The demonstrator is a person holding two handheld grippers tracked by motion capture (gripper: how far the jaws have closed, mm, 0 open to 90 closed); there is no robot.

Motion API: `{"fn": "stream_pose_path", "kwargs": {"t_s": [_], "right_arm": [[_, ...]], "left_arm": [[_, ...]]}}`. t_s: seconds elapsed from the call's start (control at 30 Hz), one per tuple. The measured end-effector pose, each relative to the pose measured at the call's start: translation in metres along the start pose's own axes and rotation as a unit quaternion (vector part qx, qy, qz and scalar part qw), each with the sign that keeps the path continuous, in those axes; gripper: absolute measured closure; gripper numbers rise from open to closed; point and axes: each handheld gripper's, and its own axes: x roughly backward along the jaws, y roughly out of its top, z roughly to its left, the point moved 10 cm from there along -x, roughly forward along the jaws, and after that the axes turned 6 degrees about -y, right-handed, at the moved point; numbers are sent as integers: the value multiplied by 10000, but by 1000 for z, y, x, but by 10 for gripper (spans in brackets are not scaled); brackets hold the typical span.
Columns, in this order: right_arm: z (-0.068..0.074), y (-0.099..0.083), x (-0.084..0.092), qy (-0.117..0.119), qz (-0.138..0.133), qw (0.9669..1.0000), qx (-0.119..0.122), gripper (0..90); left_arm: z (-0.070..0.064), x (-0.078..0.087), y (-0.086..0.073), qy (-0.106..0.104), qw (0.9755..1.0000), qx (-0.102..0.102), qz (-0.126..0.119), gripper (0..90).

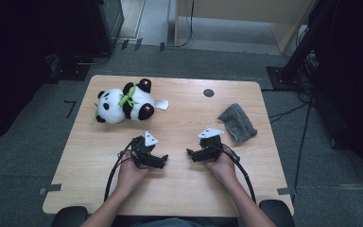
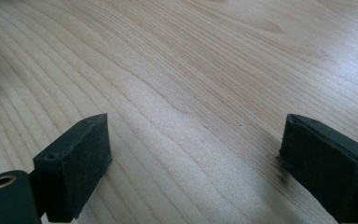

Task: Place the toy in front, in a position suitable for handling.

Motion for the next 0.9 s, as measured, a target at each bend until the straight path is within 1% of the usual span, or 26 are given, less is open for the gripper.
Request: {"fn": "stream_pose_path", "kwargs": {"t_s": [0.13,0.17,0.23,0.27,0.43,0.5,0.57,0.6,0.73,0.77,0.8,0.87,0.9], "right_arm": [[0,0,0,-5,-1,10000,-1,86],[0,0,0,-6,2,10000,-8,87],[0,0,0,-10,-1,10000,-8,89],[0,0,0,-12,-4,10000,-6,89],[-1,0,0,-24,-8,10000,-25,93],[0,1,0,-62,-7,10000,-67,93],[0,1,-1,-93,-14,9999,-88,93],[0,1,-1,-100,-12,9999,-101,94],[0,1,-1,-94,49,9999,-87,95],[0,2,-1,-90,50,9999,-69,114],[0,2,0,-75,52,9999,-84,150],[1,2,1,-36,66,9999,-115,151],[1,2,1,-32,67,9999,-92,152]], "left_arm": [[0,1,0,-10,10000,-14,-7,0],[0,2,1,-33,9999,-46,-86,25],[1,5,2,-30,9998,-28,-203,143],[1,5,1,-42,9998,-39,-210,165],[2,7,0,-33,9999,-29,-145,185],[2,9,1,-103,9998,6,-141,242],[3,11,0,-176,9998,62,-114,240],[3,12,0,-247,9996,97,-83,240],[7,17,1,-340,9993,150,-51,236],[8,19,1,-371,9991,169,-62,223],[8,20,1,-407,9990,186,-74,209],[11,24,3,-447,9987,208,-142,193],[13,27,3,-459,9986,211,-159,185]]}}
